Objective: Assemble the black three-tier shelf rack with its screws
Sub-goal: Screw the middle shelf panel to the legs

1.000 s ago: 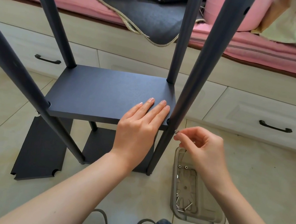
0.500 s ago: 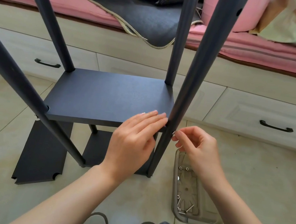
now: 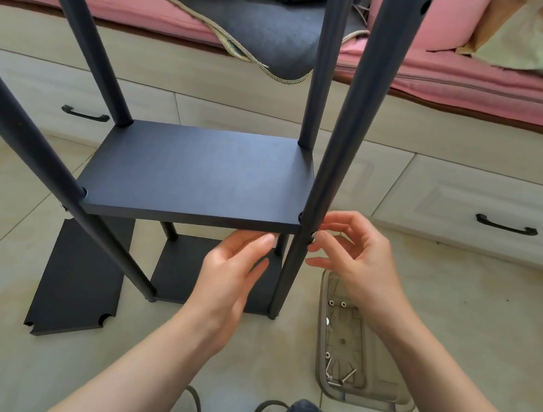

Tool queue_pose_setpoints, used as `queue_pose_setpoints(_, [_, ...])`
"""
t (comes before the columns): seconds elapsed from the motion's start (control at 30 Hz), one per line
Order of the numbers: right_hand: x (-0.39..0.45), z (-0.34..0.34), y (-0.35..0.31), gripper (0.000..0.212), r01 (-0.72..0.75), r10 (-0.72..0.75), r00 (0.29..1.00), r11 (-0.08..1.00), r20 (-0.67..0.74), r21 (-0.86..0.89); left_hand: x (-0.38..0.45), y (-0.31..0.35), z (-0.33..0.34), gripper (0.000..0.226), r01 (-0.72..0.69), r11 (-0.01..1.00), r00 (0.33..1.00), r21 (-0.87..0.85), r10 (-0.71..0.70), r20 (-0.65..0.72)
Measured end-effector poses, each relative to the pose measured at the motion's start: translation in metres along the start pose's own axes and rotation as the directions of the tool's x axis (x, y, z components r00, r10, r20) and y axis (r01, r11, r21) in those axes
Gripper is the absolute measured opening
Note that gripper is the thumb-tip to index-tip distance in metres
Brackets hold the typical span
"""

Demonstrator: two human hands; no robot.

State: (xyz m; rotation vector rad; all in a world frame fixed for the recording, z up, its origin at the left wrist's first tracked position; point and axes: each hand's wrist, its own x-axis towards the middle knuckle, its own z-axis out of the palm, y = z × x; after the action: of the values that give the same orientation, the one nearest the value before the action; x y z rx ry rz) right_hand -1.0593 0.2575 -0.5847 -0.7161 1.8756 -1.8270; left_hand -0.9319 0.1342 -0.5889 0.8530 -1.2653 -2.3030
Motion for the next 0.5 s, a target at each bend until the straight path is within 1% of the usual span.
queue_pose_setpoints(0.1, [-0.002,0.006,-0.003,0.011,-0.002,0.002,1.0,1.0,0.016,0.014,0.001,0.0,0.009,0.036,0.004,0.996,0.999,-0.094,0.0,0.048])
queue_pose_setpoints(0.2, [-0.005,0.016,-0.003,0.01,0.005,-0.005,0.999,1.0,0.041,0.001,0.001,0.004,0.014,0.027,0.011,0.979,1.0,-0.203,-0.011,0.004])
queue_pose_setpoints(0.3, [-0.011,0.027,-0.002,0.01,0.026,-0.026,0.998,1.0,0.065,-0.008,-0.002,0.006,0.011,0.023,0.0,0.967,0.999,-0.256,-0.009,-0.033])
queue_pose_setpoints(0.4, [-0.013,0.032,-0.002,0.012,0.042,-0.04,0.997,0.999,0.072,-0.03,-0.002,0.006,0.005,0.025,-0.02,0.963,1.0,-0.267,0.014,-0.025])
queue_pose_setpoints(0.5, [-0.013,0.034,-0.004,0.019,0.052,-0.047,0.996,0.997,0.08,-0.062,-0.001,0.006,0.001,0.027,-0.026,0.964,0.999,-0.266,0.034,0.022])
